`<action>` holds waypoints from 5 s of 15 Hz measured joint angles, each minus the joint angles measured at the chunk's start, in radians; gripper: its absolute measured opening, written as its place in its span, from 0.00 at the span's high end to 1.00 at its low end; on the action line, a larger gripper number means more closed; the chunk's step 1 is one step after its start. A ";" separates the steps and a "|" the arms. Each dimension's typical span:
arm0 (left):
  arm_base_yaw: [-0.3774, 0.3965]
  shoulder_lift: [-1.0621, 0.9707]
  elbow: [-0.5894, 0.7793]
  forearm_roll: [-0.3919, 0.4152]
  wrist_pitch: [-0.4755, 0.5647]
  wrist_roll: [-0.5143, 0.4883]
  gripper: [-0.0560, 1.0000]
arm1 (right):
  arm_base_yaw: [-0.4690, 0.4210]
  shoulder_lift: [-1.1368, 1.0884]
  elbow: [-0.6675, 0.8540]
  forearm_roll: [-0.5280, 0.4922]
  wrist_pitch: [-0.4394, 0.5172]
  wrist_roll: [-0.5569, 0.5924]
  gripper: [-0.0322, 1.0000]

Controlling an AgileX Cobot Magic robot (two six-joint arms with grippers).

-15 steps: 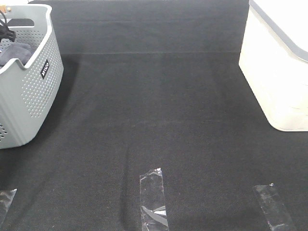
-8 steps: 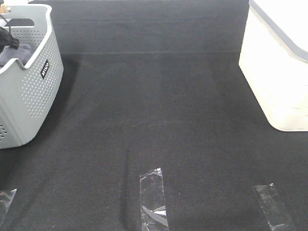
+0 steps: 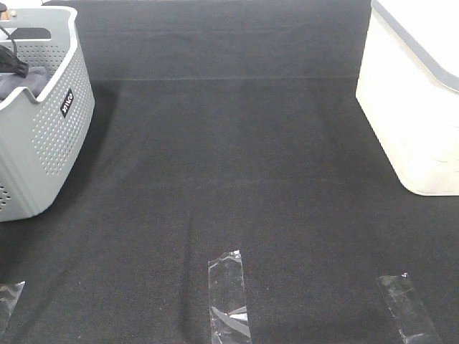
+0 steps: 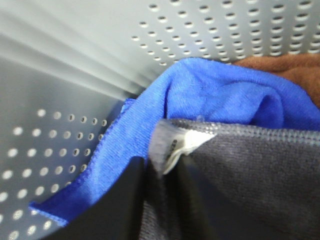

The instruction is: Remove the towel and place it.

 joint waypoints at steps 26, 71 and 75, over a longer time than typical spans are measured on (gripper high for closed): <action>-0.180 -0.566 0.000 -0.319 -0.005 0.330 0.95 | 0.000 0.000 0.000 0.000 0.000 0.000 0.37; -0.889 -0.722 0.000 -0.611 0.110 0.437 0.95 | 0.150 1.665 -0.268 1.643 -0.066 -1.811 0.38; -0.889 -0.704 0.000 -0.561 0.086 0.432 0.95 | 0.150 1.665 -0.268 1.643 -0.066 -1.811 0.61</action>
